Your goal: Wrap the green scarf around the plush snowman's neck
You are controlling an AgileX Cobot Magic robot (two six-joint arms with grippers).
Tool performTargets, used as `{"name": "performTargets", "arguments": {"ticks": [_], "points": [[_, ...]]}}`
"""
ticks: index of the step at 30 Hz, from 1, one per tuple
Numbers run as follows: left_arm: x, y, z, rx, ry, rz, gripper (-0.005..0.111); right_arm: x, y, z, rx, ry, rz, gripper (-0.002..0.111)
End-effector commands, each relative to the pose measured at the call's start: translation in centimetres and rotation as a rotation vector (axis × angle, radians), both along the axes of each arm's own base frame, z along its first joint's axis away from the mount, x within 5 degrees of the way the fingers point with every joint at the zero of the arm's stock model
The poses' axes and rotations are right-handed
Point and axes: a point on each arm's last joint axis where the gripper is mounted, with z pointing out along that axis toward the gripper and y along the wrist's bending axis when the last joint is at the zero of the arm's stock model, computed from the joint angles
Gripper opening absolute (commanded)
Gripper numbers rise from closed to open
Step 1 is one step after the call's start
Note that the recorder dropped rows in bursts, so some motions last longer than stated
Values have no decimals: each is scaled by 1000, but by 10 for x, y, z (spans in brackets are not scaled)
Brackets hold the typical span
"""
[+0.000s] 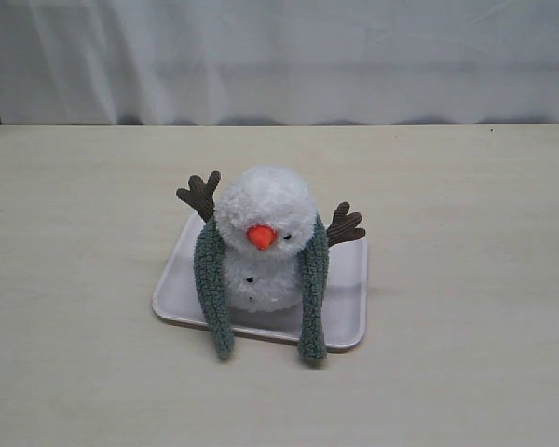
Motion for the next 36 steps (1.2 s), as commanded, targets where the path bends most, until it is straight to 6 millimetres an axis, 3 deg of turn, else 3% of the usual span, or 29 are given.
{"name": "performTargets", "arguments": {"ticks": [1,36], "points": [[0,0,0,-10,-10,6,0,0,0,-1,27,5,-1,4],[0,-1,0,-11,-12,-15,0,0,0,-1,27,5,-1,4]]}}
